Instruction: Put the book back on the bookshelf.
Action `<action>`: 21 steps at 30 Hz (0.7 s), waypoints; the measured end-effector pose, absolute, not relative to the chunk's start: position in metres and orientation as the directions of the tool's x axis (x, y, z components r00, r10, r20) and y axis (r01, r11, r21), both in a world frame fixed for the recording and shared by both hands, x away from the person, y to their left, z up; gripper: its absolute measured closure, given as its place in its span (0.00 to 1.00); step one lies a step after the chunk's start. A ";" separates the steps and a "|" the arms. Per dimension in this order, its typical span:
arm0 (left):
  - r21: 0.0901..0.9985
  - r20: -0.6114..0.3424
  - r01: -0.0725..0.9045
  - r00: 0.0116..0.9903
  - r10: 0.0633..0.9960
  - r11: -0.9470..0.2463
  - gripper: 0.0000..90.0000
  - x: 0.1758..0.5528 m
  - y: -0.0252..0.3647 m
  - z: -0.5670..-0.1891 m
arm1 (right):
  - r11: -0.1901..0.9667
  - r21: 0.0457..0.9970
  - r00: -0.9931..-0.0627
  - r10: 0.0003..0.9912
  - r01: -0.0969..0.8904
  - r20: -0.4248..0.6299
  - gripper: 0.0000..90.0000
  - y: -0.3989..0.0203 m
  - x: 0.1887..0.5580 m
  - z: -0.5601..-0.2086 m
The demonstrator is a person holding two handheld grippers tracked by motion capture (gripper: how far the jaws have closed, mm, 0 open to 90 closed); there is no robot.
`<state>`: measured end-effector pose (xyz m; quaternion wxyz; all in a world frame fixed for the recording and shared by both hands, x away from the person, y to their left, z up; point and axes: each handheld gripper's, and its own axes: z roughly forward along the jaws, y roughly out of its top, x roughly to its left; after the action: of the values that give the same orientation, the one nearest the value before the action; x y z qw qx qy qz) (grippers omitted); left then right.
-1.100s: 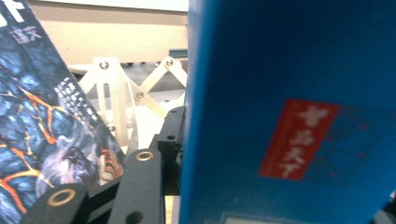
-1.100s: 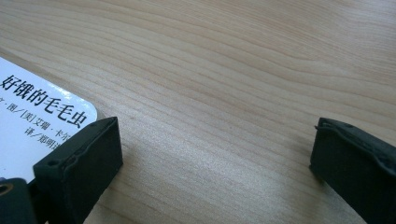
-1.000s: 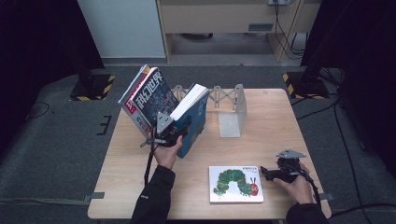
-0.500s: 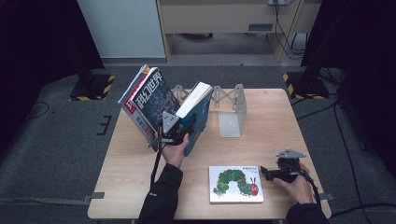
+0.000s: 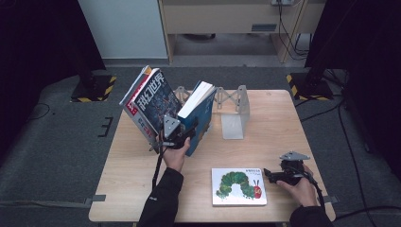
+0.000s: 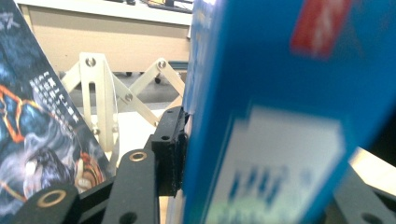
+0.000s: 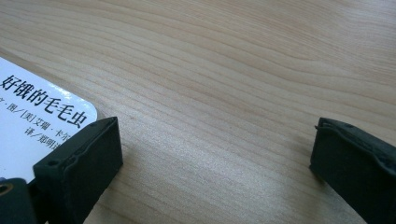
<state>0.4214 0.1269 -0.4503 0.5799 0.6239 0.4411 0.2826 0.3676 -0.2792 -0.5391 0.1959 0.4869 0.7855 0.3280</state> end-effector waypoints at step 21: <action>0.961 -0.191 0.266 0.433 0.881 0.077 0.61 0.422 0.121 -0.479 | 0.311 0.706 -0.449 0.893 0.636 0.011 0.03 -0.279 0.368 -0.539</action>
<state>0.4219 0.1213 -0.4785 0.5723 0.6239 0.4595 0.2687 0.3676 -0.2793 -0.5391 0.1961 0.4867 0.7856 0.3279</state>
